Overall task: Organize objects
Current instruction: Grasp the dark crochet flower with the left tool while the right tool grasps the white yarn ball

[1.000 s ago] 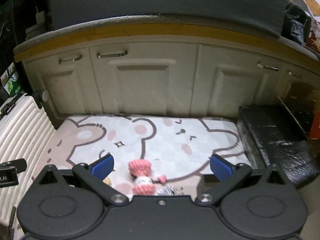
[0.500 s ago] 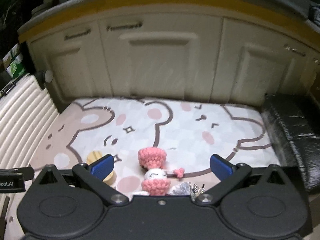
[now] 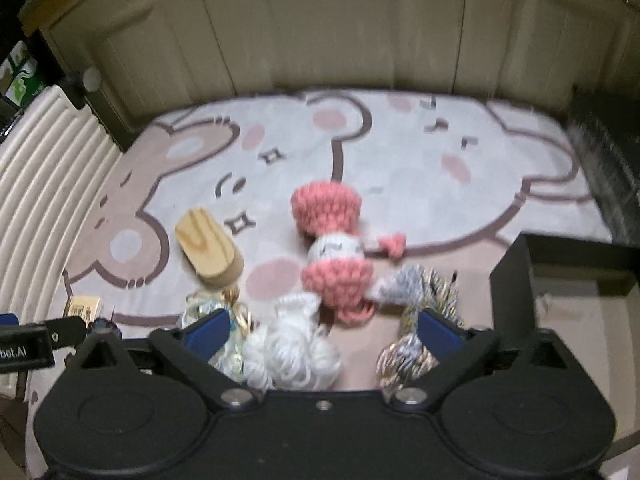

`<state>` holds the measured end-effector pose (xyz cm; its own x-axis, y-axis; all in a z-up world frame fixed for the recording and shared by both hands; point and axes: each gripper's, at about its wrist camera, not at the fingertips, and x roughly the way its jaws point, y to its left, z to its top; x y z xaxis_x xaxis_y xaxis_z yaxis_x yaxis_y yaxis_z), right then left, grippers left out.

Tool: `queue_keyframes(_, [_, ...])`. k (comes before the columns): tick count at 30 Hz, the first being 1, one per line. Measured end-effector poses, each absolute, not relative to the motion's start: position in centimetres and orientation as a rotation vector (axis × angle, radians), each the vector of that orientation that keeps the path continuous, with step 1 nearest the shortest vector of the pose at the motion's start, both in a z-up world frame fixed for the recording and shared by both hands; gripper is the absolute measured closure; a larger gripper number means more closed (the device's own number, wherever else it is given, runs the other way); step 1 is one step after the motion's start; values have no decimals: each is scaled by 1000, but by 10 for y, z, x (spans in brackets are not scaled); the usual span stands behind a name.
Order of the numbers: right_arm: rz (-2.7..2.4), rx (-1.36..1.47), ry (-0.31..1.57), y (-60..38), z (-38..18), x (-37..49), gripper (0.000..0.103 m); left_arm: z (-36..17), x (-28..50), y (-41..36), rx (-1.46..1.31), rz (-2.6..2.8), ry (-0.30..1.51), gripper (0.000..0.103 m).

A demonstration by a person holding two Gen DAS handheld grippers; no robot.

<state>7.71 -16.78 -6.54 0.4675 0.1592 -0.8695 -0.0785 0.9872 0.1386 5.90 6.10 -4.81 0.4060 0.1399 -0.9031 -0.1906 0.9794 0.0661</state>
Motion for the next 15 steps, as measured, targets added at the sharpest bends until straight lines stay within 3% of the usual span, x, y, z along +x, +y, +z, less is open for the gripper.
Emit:
queue_keyframes(7, [186,128,1172,-166,-83,79,30,-66,62,75,-174,206,1226,0])
queue_keyframes(15, [193,107,1232,-156,-99,83,37,-87,64,84,-205,233,1297,4])
